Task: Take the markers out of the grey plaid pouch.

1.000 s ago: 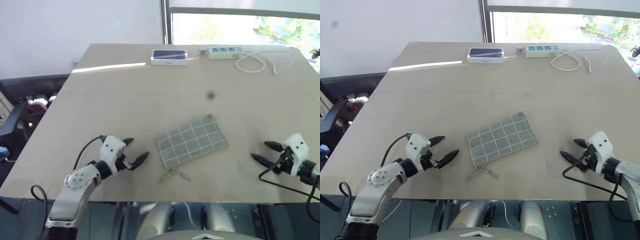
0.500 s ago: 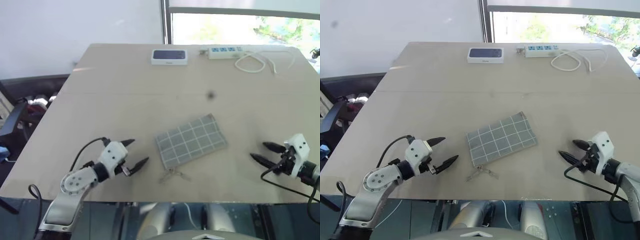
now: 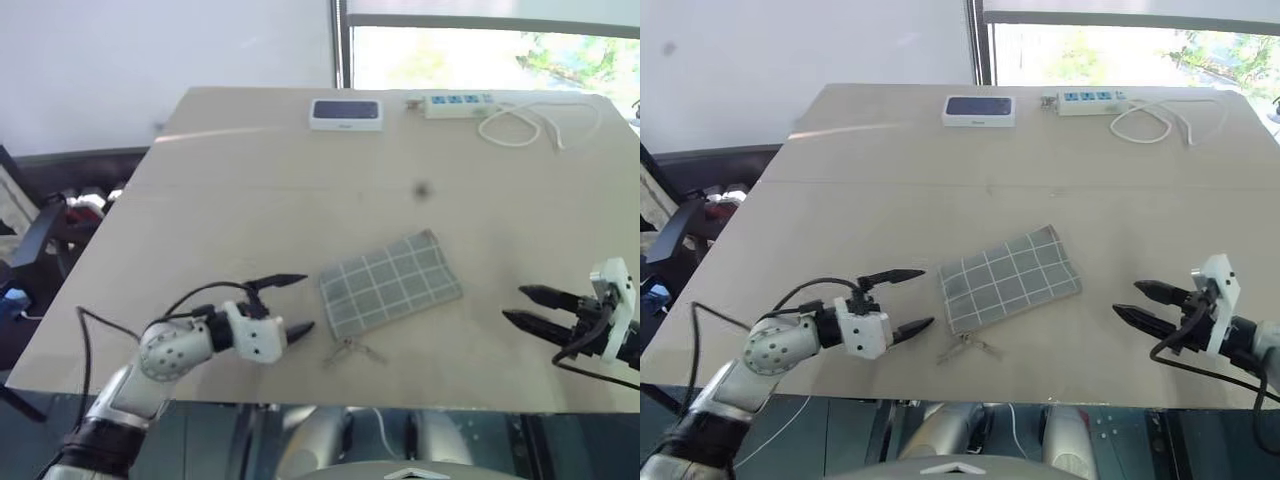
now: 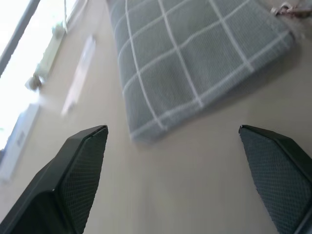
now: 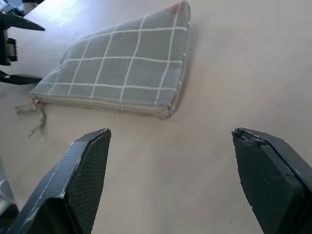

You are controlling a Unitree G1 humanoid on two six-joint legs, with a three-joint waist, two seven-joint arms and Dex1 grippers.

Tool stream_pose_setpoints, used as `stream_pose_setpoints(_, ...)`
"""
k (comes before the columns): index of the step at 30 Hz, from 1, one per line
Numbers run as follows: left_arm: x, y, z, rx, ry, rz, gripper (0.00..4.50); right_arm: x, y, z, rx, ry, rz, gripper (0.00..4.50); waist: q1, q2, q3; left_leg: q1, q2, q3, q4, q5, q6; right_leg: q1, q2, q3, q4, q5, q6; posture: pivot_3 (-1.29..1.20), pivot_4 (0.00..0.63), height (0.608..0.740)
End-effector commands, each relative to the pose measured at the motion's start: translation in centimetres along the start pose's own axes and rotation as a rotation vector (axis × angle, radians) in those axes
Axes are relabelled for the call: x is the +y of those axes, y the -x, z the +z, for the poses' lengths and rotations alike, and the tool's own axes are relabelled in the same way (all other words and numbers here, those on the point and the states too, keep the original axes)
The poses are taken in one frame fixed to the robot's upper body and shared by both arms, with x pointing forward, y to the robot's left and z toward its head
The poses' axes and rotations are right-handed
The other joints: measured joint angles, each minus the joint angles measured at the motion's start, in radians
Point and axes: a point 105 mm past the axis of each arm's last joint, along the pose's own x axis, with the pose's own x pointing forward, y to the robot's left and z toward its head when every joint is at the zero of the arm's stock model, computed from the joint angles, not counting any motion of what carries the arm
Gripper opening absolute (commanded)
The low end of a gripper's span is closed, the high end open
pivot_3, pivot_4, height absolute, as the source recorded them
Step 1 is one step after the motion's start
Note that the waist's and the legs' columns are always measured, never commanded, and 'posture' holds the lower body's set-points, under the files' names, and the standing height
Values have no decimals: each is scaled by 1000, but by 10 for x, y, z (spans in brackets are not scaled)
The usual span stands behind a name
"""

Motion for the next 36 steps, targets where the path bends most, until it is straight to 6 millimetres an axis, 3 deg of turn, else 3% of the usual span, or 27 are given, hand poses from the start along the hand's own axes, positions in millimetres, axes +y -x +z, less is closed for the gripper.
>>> stream_pose_setpoints(1, -39, -23, 6, -61, -20, -134, 4474, 9, -4, 18, -40, 47, 37, 4060, 1, 0, 0, 0, 0, 0, 0, 0, 0, 0, 0, 0, 0, 0, 0, 0, 150, 738)
stream_pose_setpoints(8, -32, -45, 14, -125, -45, -71, 4474, 30, -12, 21, -30, 38, 127, 4060, 3, -1, 0, 0, 0, 0, 1, 2, -2, 0, 0, 0, 0, 1, 2, 0, 150, 738)
stream_pose_setpoints(9, -31, -46, 13, -124, -37, -70, 3934, 33, -13, 21, -25, 36, 140, 4060, 3, -1, 0, 0, 0, 0, 1, 2, -2, 1, 0, 0, 0, 1, 2, 0, 150, 738)
stream_pose_setpoints(11, -29, -48, 14, -131, -28, -61, 3270, 41, -16, 18, -15, 26, 170, 4060, 3, -1, 0, 0, 0, 0, 1, 2, -2, 0, 0, 0, 0, 1, 2, 0, 150, 738)
stream_pose_setpoints(15, -26, -52, 15, -134, -30, -58, 3270, 53, -21, 9, 55, 11, 219, 4060, 3, -2, 0, 0, 0, -1, 2, 2, -2, 1, 1, -1, 1, 1, 2, 0, 150, 738)
stream_pose_setpoints(19, -16, -57, 15, -128, -14, -19, 1464, 67, -33, -4, 156, 27, 278, 4060, 0, -3, -1, 0, 0, -1, 3, 1, -1, 1, 1, -1, 1, 1, 2, 0, 150, 738)
stream_pose_setpoints(23, -4, -62, 21, -139, -16, 19, 66, 84, -59, -12, 153, 17, 325, 4060, 1, -2, -1, 1, 0, -1, 3, 1, -2, 1, 1, -1, 3, 1, 2, 0, 150, 738)
stream_pose_setpoints(29, -3, -66, 30, -164, -12, 24, 66, 99, -102, -20, 130, 10, 354, 4060, -5, -5, 0, 0, -1, -1, 5, 2, -3, 1, 1, -2, 3, 1, 2, 0, 150, 738)
stream_pose_setpoints(36, -1, -67, 32, -164, -10, 20, 66, 108, -124, -16, 128, -19, 403, 4060, -6, -5, 0, 0, -1, -2, 5, 2, -3, 1, 2, -2, 4, 1, 2, 0, 150, 738)
